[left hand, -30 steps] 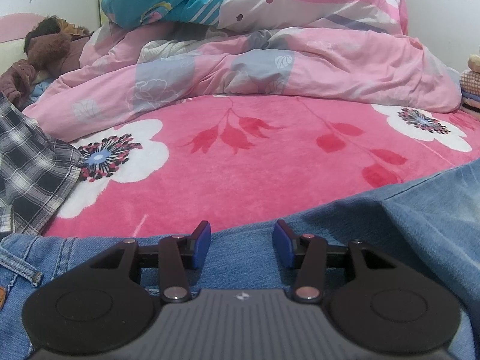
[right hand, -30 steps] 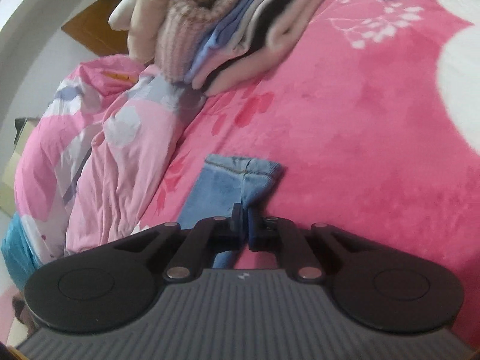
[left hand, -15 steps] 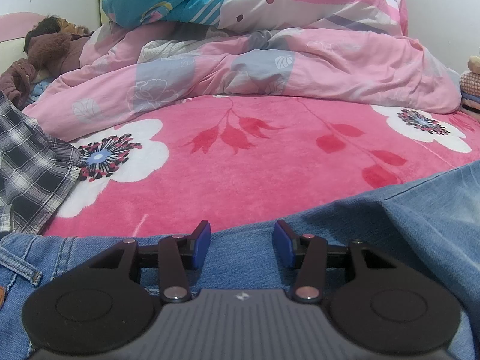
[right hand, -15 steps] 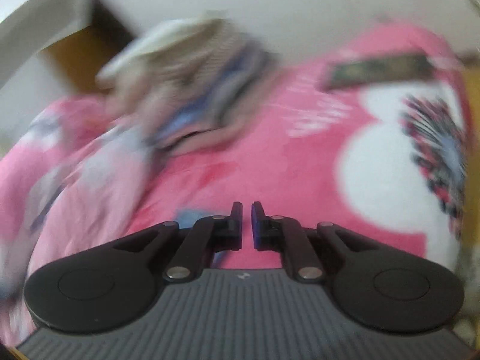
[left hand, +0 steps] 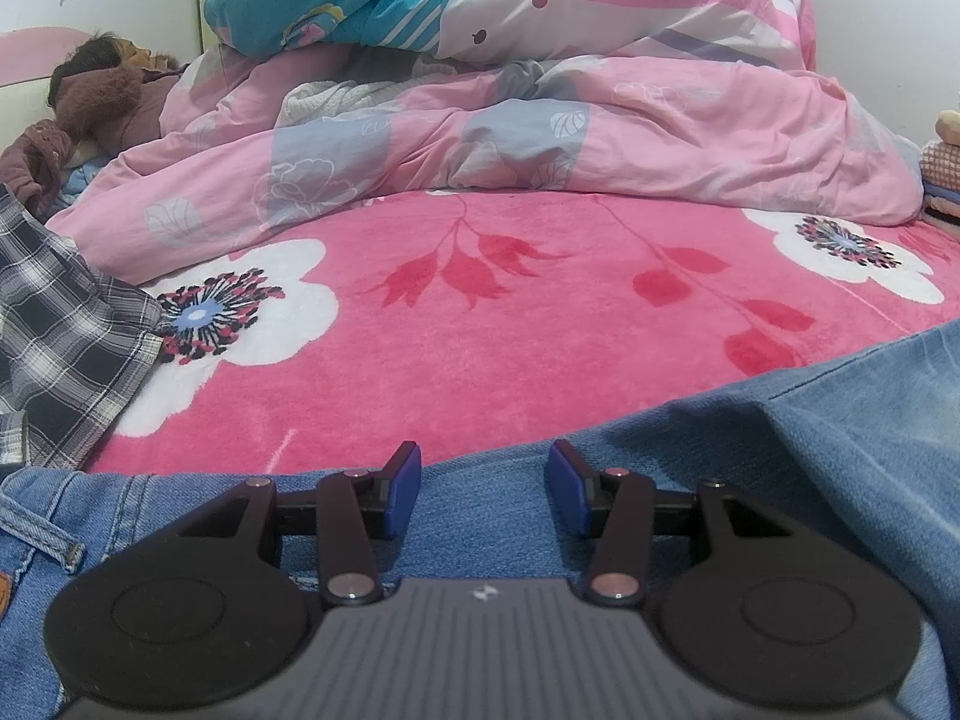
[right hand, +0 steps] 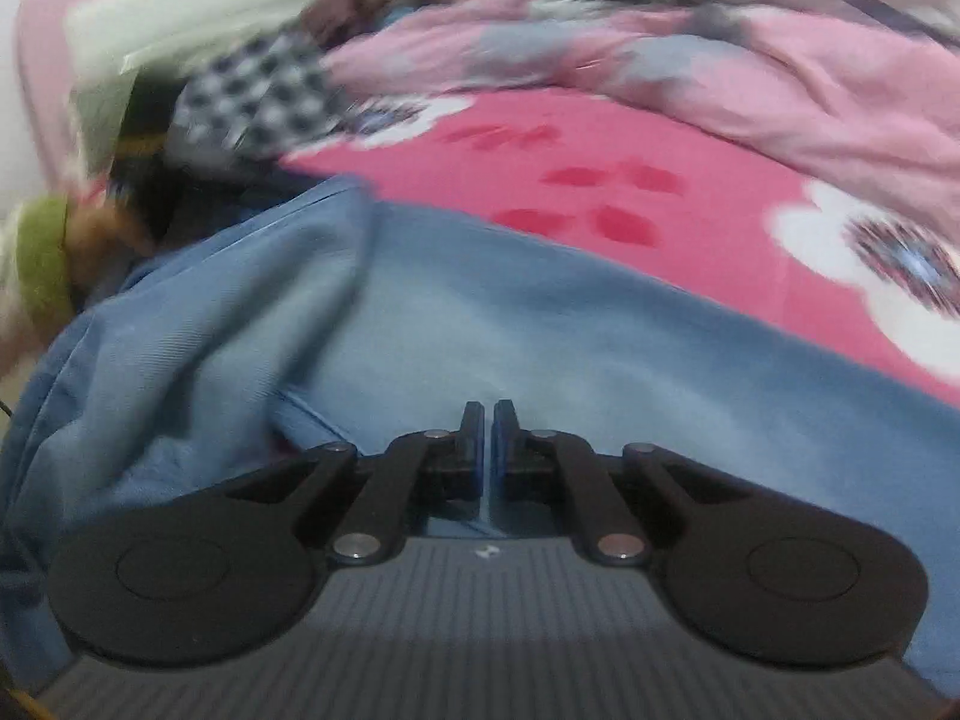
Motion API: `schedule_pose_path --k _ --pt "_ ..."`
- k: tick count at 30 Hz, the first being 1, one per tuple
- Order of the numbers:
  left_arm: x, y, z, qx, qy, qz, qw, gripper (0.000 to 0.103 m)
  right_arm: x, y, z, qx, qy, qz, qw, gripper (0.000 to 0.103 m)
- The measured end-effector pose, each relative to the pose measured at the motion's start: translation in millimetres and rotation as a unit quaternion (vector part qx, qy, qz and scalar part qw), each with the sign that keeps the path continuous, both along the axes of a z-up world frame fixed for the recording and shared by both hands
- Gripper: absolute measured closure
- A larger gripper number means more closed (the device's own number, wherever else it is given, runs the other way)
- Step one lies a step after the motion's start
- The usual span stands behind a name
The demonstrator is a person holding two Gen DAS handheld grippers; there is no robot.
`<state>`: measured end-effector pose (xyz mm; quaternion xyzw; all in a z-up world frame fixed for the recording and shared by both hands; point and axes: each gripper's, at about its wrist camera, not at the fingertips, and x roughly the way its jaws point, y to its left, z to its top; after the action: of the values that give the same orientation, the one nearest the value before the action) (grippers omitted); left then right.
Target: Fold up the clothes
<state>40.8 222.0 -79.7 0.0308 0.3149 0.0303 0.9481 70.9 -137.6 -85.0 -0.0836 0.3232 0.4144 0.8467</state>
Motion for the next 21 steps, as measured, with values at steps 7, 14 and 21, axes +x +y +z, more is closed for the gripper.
schedule_pose_path --k 7,14,21 --pt "0 0 0 -0.001 0.000 0.000 1.0000 0.054 25 -226 15 0.026 0.007 -0.343 0.939 0.103" --pt "0 1 0 -0.001 -0.001 0.000 1.0000 0.054 18 -182 43 0.046 -0.035 -0.279 0.959 0.099" --pt "0 -1 0 0.000 -0.001 0.001 1.0000 0.054 35 -43 23 0.024 0.009 0.004 1.000 0.101"
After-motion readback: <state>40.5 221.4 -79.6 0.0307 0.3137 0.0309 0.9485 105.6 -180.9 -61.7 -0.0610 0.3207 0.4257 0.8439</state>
